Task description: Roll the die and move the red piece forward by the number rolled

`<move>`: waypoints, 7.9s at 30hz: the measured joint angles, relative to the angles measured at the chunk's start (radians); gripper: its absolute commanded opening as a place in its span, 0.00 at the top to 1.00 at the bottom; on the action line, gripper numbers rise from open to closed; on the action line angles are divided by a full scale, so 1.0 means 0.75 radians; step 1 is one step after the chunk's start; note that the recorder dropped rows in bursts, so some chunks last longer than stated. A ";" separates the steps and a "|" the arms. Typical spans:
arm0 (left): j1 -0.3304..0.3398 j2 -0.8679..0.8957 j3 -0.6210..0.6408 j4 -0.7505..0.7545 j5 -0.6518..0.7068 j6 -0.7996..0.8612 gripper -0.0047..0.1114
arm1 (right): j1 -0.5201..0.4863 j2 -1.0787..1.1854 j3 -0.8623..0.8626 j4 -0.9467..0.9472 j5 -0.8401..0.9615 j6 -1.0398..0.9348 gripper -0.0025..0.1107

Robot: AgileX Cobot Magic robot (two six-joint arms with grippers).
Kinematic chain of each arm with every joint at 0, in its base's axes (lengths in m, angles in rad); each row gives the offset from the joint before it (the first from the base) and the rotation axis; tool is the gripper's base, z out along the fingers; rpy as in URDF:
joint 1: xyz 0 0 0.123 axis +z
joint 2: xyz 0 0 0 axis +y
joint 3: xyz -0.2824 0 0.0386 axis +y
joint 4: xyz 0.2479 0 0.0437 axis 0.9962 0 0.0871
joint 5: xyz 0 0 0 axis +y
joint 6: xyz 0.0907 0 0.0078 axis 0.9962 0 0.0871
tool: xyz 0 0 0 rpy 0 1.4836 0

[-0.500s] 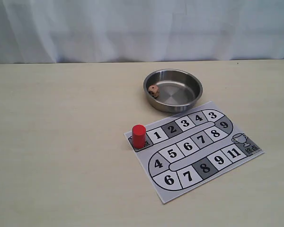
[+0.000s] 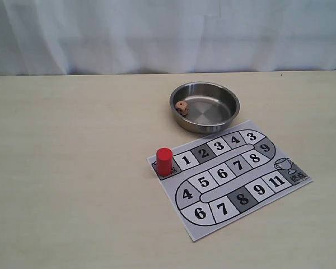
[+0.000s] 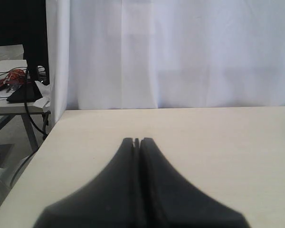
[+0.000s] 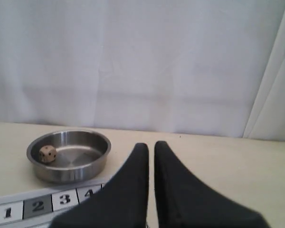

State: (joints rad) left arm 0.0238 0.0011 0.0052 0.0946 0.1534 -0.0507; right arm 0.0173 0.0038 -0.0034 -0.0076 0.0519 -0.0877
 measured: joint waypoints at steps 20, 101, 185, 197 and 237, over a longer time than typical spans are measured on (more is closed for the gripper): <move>0.000 0.000 0.000 0.000 0.000 0.000 0.96 | 0.000 0.403 -0.741 0.228 0.455 0.033 0.94; 0.000 0.000 0.000 0.000 0.000 0.000 0.96 | 0.063 3.108 -2.373 1.371 1.022 -1.707 0.48; 0.000 0.000 0.000 0.000 0.000 0.000 0.96 | 0.162 2.966 -2.469 0.383 1.194 -0.371 0.94; 0.000 0.000 0.000 0.000 0.000 0.000 0.96 | 0.162 2.472 -1.868 0.055 1.102 -0.115 0.94; 0.000 0.000 0.000 0.000 0.000 0.000 0.96 | -0.173 2.241 -1.248 0.944 0.749 -0.871 0.17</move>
State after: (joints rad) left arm 0.0238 0.0011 0.0052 0.0946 0.1534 -0.0507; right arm -0.1123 1.6846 -0.9395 0.7006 0.6134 -0.7412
